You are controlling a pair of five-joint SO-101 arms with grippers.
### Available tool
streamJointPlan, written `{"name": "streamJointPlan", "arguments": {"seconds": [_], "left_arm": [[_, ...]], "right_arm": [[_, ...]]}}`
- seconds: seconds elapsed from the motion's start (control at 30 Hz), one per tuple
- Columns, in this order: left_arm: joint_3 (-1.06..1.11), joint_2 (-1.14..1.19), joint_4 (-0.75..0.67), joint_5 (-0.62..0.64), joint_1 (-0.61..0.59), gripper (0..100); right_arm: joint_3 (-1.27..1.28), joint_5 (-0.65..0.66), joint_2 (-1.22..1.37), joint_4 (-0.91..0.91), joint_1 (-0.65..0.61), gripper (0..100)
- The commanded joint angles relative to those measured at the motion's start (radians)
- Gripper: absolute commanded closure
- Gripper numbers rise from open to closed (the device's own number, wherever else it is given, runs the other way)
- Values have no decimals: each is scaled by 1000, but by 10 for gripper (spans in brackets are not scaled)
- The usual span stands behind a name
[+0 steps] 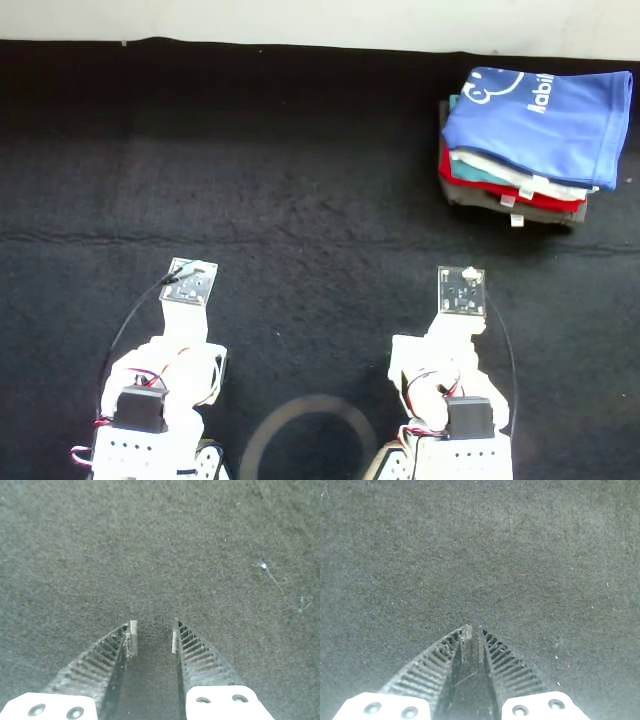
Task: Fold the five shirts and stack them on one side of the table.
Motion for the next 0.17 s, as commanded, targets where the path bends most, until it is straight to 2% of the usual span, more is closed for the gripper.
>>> {"name": "streamJointPlan", "arguments": {"seconds": [0.0, 0.13], "left_arm": [[16, 1, -2, 6, -8, 870], [16, 1, -2, 6, -8, 870]], "right_arm": [[133, -3, -5, 2, 2, 962], [133, -3, -5, 2, 2, 962]]}}
